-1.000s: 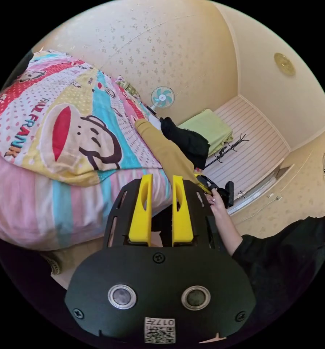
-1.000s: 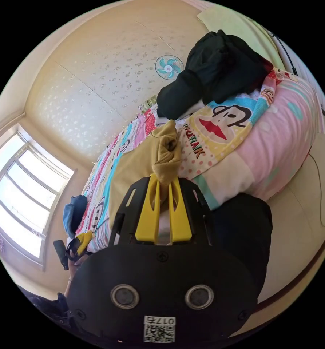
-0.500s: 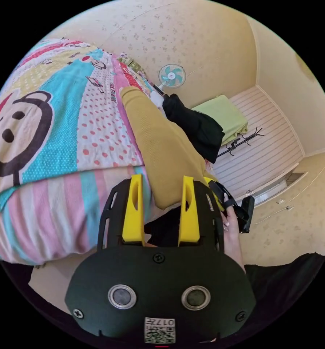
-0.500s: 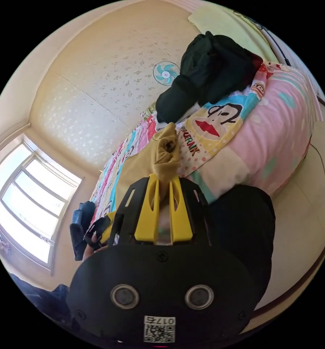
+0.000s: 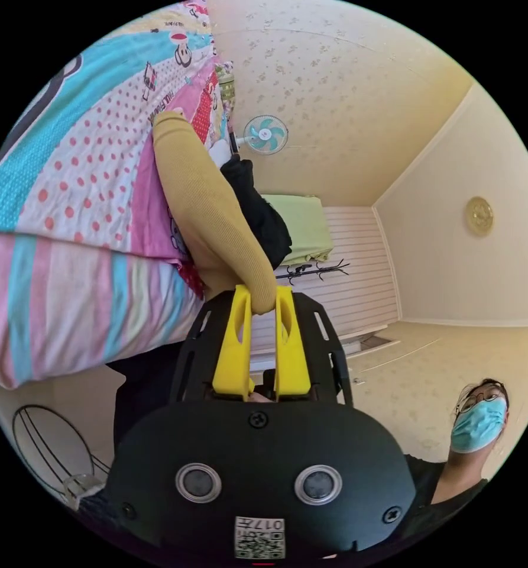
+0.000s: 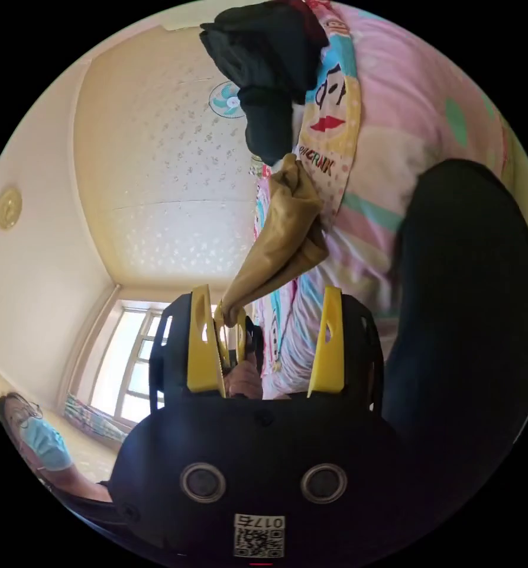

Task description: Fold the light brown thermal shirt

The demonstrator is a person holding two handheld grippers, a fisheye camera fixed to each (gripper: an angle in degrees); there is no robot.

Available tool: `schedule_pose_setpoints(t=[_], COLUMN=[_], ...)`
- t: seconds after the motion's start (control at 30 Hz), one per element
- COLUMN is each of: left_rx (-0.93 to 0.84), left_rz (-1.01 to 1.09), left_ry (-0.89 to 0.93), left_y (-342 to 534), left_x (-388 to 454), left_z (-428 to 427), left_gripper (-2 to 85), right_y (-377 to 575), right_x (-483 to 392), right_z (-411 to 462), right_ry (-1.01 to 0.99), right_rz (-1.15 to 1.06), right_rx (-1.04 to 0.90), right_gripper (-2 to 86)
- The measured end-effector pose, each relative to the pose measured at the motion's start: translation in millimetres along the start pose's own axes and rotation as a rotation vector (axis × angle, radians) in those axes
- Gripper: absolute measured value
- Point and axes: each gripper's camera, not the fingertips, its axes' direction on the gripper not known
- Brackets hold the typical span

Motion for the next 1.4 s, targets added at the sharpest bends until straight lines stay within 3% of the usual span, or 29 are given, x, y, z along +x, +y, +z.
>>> schedule_pose_setpoints(t=[0.2,0.4,0.47,0.53,0.6,0.7,0.77,0.9,1.07,1.17,1.3,1.4], left_rx=[-0.096,-0.265,-0.189,0.025,0.13,0.092,0.039,0.032,-0.024,-0.019,0.016,0.038], left_rz=[0.096,0.244,0.292,0.303,0.294,0.286,0.221,0.158,0.283,0.315,0.269,0.234], left_ry=[-0.089,-0.227,-0.236,-0.318,-0.392,-0.558,-0.589,-0.379,-0.532,-0.546,-0.478,-0.419], left_y=[47,100,107,108,100,77,66,68,75,81,82,85], left_x=[30,41,34,17,1,-29,-48,-74,-60,-60,-74,-83], left_z=[-2,-38,-72,-129,-161,-185,-189,-188,-173,-170,-179,-186], left_gripper=[6.3,6.9,6.9,6.9,7.8,9.9,10.0,9.9,8.8,8.7,7.1,6.5], right_y=[-49,-52,-47,-44,-36,-24,-15,13,97,140,180,200], right_x=[22,57,47,25,-1,-47,-81,-117,-192,-212,-165,-72], right_z=[19,11,6,7,14,44,96,222,443,559,671,707], right_ry=[-0.109,-0.232,-0.269,-0.266,-0.279,-0.282,-0.26,-0.35,-0.617,-0.649,-0.408,-0.053], right_rz=[0.121,0.279,0.275,0.233,0.188,0.071,-0.015,-0.044,-0.168,-0.286,-0.335,-0.262], right_rx=[0.017,-0.01,-0.018,-0.036,-0.06,-0.144,-0.274,-0.539,-0.895,-0.97,-1.011,-1.025], right_gripper=[22.4,12.6,11.5,11.2,11.2,11.2,11.0,10.6,10.0,9.6,8.8,8.6])
